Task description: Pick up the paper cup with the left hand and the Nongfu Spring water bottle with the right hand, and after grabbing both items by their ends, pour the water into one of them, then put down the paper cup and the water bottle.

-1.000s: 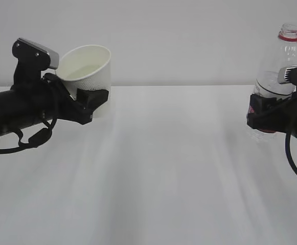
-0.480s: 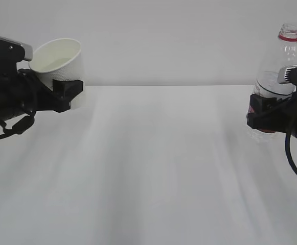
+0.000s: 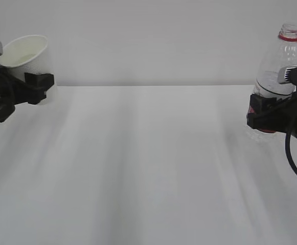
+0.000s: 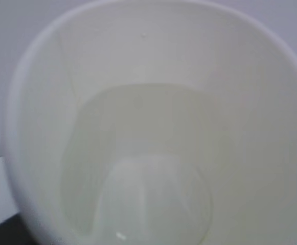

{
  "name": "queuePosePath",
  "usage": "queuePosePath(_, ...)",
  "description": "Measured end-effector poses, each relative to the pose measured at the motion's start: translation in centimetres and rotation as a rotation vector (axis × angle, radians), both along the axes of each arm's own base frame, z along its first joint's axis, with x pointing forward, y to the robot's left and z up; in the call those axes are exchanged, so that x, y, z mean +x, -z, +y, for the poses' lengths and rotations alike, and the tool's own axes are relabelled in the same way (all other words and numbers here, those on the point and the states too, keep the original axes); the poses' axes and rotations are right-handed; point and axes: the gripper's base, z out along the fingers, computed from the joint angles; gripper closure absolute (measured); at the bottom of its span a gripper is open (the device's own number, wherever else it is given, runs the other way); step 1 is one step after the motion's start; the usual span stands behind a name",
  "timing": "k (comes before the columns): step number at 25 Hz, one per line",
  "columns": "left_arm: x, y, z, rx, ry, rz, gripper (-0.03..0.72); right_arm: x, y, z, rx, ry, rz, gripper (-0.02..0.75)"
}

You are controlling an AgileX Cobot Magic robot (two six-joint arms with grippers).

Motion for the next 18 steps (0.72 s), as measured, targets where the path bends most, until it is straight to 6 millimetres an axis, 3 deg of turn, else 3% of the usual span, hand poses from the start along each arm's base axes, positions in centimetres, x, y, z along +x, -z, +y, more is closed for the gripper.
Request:
queuePosePath(13, 0.6, 0.5, 4.9, -0.020, -0.183, 0.043, 0.192, 0.0, 0.0, 0.0, 0.000, 0.000, 0.000, 0.307)
queuePosePath(18, 0.9, 2.2, 5.7, -0.016, -0.207, 0.095, 0.192, 0.0, 0.0, 0.0, 0.001, 0.001, 0.000, 0.307)
